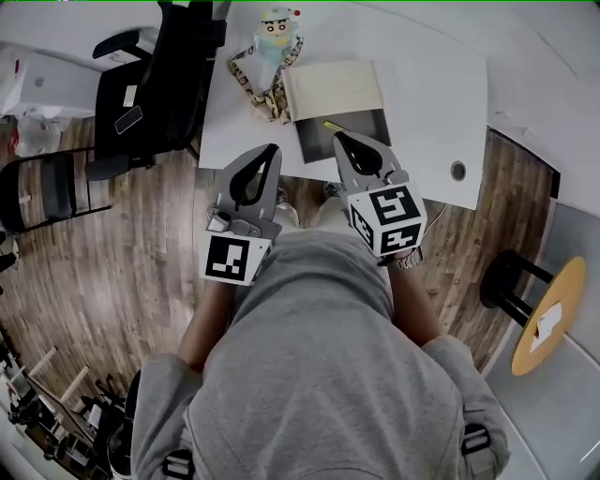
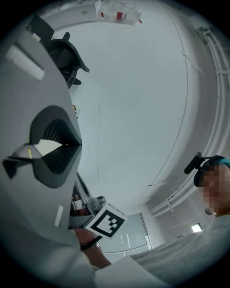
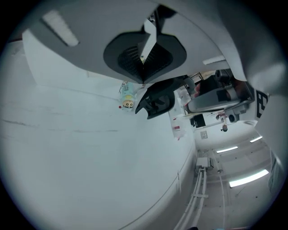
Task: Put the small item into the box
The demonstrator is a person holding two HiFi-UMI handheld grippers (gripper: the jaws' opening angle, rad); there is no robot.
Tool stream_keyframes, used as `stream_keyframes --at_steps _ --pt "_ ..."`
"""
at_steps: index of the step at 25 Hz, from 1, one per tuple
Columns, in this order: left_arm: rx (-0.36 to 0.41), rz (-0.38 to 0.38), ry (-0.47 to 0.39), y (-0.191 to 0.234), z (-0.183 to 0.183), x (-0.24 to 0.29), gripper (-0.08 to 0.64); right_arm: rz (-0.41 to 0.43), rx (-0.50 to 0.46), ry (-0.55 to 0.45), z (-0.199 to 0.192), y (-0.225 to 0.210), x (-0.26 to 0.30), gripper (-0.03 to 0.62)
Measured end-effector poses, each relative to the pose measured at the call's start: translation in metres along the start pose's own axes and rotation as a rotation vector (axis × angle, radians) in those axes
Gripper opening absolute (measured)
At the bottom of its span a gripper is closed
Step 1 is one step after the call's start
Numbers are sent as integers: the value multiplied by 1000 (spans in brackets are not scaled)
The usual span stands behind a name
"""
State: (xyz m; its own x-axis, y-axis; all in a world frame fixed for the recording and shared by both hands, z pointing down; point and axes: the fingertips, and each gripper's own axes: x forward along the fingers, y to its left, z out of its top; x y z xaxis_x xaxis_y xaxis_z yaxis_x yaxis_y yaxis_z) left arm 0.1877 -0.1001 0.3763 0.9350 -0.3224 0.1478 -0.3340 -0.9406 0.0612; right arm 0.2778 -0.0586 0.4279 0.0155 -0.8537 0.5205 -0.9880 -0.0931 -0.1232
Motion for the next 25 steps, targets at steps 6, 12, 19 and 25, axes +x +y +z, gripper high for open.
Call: stream_keyframes --at_steps 6,12,19,25 --pt "19 26 -68 17 13 -14 3 -5 13 -129 36 19 -22 15" --pt "44 60 -148 34 38 -26 3 -10 30 -232 63 31 -41 15" --pt "64 76 -189 47 69 -41 3 -38 4 -336 97 42 -64 15" --pt "61 92 -252 57 90 -48 3 -48 -35 -375 116 49 -69 15"
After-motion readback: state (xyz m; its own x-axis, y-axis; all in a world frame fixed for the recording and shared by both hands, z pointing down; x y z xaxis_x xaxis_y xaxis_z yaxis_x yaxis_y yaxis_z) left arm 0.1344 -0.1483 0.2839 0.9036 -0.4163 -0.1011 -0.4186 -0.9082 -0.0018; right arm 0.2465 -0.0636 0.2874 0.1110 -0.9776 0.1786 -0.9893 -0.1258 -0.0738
